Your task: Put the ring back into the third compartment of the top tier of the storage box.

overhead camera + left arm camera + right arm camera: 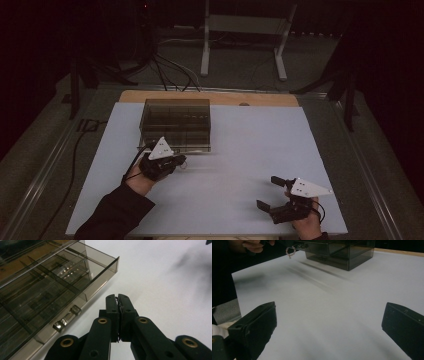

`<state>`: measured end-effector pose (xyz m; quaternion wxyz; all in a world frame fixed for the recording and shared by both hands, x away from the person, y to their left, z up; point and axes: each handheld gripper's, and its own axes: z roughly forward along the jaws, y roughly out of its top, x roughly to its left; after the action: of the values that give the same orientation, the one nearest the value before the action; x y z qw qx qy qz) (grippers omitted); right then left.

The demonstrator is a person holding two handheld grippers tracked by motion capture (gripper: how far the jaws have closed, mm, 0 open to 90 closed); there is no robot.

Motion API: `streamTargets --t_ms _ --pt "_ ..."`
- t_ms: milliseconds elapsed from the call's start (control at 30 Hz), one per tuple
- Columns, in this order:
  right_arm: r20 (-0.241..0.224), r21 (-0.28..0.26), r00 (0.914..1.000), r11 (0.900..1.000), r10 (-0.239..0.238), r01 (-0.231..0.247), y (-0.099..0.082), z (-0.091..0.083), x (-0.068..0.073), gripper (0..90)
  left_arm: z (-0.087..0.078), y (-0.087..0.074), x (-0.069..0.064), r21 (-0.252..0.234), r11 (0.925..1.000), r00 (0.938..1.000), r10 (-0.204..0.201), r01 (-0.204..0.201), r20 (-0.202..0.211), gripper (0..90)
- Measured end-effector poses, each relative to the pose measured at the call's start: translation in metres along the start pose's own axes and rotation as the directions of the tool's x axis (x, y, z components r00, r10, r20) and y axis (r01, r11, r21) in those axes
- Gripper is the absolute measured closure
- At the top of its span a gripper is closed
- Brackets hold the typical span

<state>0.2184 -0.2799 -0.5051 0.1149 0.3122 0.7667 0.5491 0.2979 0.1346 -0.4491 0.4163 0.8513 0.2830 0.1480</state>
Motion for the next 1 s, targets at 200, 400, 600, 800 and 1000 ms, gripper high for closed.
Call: streamTargets --t_ms 200,400,600,800,1000 --pt "-0.001 0.000 1.0000 1.0000 0.000 0.000 0.000 0.000 0.000 0.0 0.001 0.008 0.002 -0.023 0.9997 1.0000 0.006 -0.006 -0.001 89.8" --pt "0.001 -0.003 1.0000 1.0000 0.000 0.000 0.000 -0.001 0.000 0.0 0.003 0.016 0.004 -0.041 0.9991 0.9999 0.009 -0.009 -0.004 89.9" --pt "0.002 -0.001 1.0000 1.0000 -0.001 0.001 0.000 0.000 0.000 0.0 0.004 0.022 0.007 -0.055 0.9985 1.0000 0.003 -0.003 -0.003 89.8" --pt "0.003 -0.002 1.0000 1.0000 -0.001 0.001 0.000 0.000 0.000 0.0 0.003 0.033 0.007 -0.082 0.9966 0.9999 0.008 -0.009 -0.015 89.8" --pt "0.003 -0.002 1.0000 1.0000 0.003 -0.003 0.000 -0.001 0.000 0.0 0.003 0.043 0.007 -0.095 0.9951 0.9994 0.028 -0.030 -0.021 89.9"
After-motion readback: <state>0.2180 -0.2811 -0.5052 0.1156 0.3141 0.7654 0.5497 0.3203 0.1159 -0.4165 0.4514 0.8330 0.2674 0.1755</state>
